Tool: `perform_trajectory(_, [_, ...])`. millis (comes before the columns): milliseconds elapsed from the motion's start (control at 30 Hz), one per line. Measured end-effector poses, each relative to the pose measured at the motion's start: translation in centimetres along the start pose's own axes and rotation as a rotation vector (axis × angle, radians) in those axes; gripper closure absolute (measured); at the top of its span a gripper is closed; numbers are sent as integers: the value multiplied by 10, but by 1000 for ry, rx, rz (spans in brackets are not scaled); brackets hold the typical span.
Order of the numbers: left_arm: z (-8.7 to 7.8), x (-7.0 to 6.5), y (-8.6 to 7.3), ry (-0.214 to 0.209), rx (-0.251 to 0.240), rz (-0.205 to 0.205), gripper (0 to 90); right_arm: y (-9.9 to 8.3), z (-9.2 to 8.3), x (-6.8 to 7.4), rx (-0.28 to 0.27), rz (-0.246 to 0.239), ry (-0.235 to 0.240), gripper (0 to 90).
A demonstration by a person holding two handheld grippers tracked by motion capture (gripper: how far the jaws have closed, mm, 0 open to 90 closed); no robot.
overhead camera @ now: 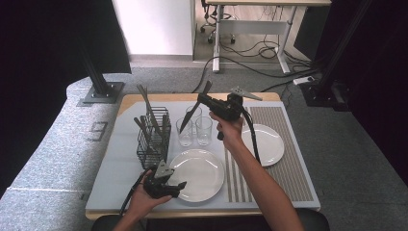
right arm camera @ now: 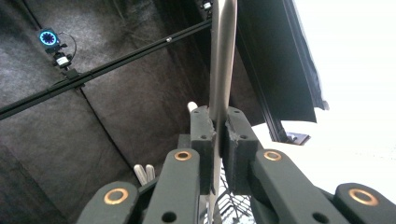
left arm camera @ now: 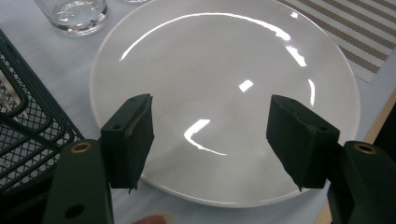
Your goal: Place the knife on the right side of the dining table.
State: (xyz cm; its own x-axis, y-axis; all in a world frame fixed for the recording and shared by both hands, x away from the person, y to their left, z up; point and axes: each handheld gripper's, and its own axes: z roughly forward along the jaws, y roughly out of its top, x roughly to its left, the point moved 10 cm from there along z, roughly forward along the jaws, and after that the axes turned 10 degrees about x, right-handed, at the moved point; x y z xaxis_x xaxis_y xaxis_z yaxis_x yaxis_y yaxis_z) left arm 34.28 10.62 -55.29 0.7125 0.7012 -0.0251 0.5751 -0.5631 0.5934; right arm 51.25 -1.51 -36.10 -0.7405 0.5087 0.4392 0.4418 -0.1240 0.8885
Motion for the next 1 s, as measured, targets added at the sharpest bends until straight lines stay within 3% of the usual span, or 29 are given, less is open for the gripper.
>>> perform_trajectory(300, [0,0,-1,3,5,2,321,-7,-14,-9,-6,16,-12,838])
perform_trajectory(1000, [1,-1,-1,0,9,4,321,-20,-18,-17,6,28,-18,838])
